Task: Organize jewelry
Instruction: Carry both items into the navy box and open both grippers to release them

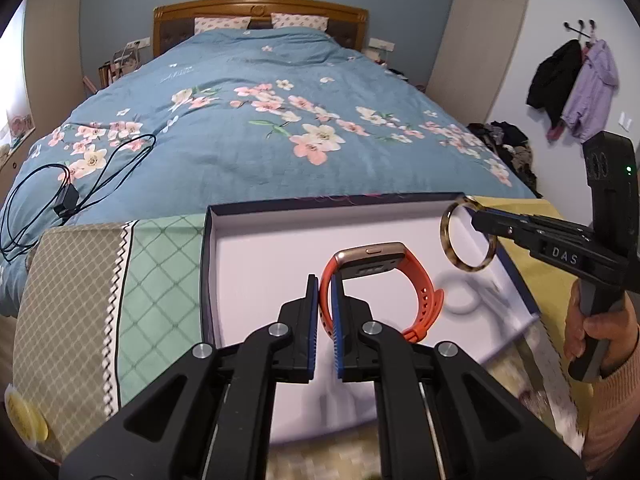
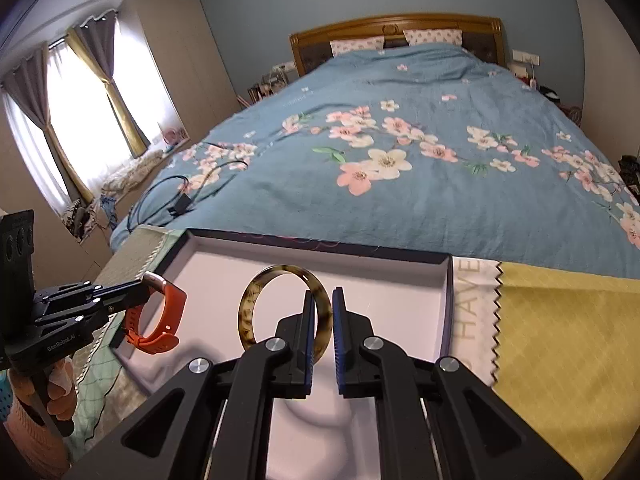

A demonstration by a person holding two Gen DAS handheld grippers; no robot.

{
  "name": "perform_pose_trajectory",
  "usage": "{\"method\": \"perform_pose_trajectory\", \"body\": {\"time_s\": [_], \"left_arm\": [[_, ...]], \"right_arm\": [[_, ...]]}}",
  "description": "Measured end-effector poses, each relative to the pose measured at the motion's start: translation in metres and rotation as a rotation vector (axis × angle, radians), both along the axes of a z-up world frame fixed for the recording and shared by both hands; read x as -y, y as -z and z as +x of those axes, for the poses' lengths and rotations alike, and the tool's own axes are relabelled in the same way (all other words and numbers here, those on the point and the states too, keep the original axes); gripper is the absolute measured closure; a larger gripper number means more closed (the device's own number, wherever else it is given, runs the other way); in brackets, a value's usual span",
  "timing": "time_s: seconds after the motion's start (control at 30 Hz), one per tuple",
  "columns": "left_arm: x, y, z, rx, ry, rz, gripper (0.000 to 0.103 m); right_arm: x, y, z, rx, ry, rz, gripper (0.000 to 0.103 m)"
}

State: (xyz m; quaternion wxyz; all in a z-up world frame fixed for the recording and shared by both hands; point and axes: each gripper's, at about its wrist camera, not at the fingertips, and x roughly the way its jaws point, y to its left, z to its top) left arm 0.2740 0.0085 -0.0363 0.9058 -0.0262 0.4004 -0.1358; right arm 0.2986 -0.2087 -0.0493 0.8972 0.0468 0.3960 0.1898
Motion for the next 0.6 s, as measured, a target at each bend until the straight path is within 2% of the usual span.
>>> {"method": "perform_pose_trajectory", "body": {"time_s": [0.3, 0.6], "left_arm": [[-0.001, 0.023, 0.063, -0.085, -0.034, 0.002, 0.096], [0.009, 0.04, 0.098, -0.158, -0.023, 0.083, 0.096]], "right_arm": [[-0.011, 0.023, 0.042, -0.094, 0.025, -0.021, 0.096], [-0.017, 0.033, 0.061, -0.156, 0.052, -0.039, 0.095]]}}
